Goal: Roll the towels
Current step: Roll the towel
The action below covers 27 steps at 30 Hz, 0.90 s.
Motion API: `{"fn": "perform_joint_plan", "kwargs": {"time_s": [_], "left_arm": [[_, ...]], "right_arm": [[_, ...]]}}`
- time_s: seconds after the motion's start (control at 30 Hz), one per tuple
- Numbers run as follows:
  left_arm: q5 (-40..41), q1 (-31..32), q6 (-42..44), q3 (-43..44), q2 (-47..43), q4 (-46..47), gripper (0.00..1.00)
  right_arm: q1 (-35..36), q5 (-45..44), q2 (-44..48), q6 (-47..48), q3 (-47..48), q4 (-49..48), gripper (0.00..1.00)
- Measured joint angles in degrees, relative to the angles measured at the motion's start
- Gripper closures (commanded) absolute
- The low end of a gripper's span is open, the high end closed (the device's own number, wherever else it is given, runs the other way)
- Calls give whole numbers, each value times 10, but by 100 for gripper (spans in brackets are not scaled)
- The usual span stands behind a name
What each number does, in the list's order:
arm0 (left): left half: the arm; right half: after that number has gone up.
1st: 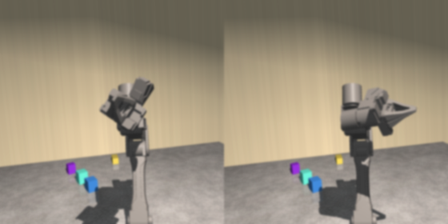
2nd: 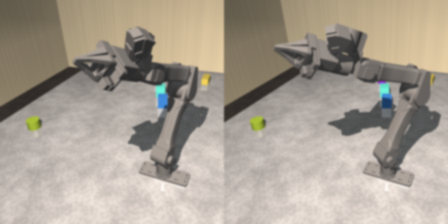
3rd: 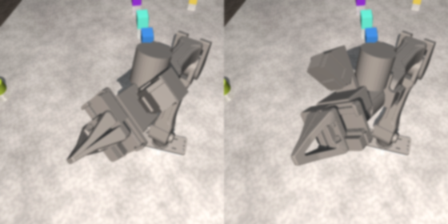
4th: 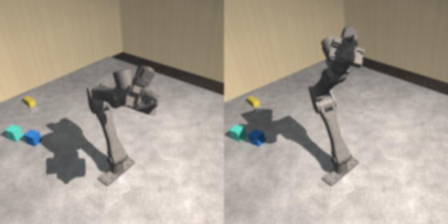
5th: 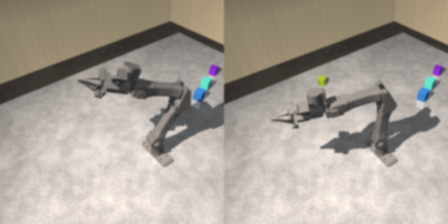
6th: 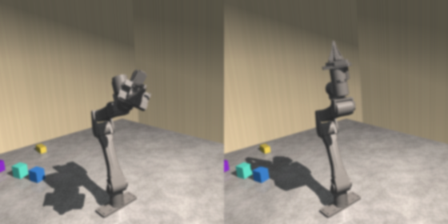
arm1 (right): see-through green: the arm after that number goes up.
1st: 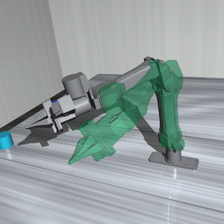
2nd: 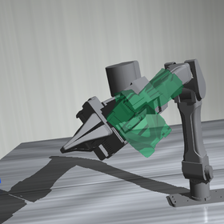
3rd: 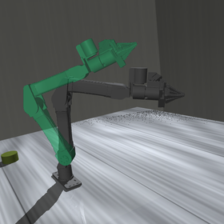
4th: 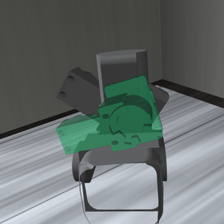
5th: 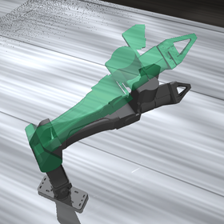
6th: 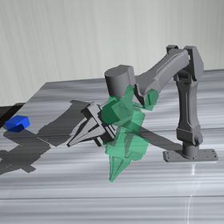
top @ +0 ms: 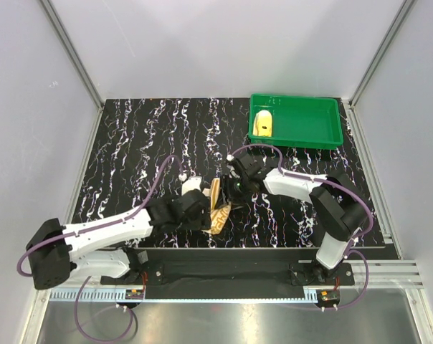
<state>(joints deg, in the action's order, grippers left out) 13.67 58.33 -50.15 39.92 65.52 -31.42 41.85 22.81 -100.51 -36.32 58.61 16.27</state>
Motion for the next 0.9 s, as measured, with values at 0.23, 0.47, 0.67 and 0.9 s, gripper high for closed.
{"fn": "perform_joint_plan", "kwargs": {"time_s": [0.23,0.47,0.67,0.9], "left_arm": [[136,115,16,80,56,-70,32],[219,209,73,129,137,-66,29],[247,229,139,158,207,-30,29],[273,229,184,171,252,-10,27]], "right_arm": [[1,-9,-20,5,33,48,51],[2,-10,-28,6,46,65,50],[2,-10,-29,6,48,68,50],[2,-9,-29,7,48,68,50]]}}
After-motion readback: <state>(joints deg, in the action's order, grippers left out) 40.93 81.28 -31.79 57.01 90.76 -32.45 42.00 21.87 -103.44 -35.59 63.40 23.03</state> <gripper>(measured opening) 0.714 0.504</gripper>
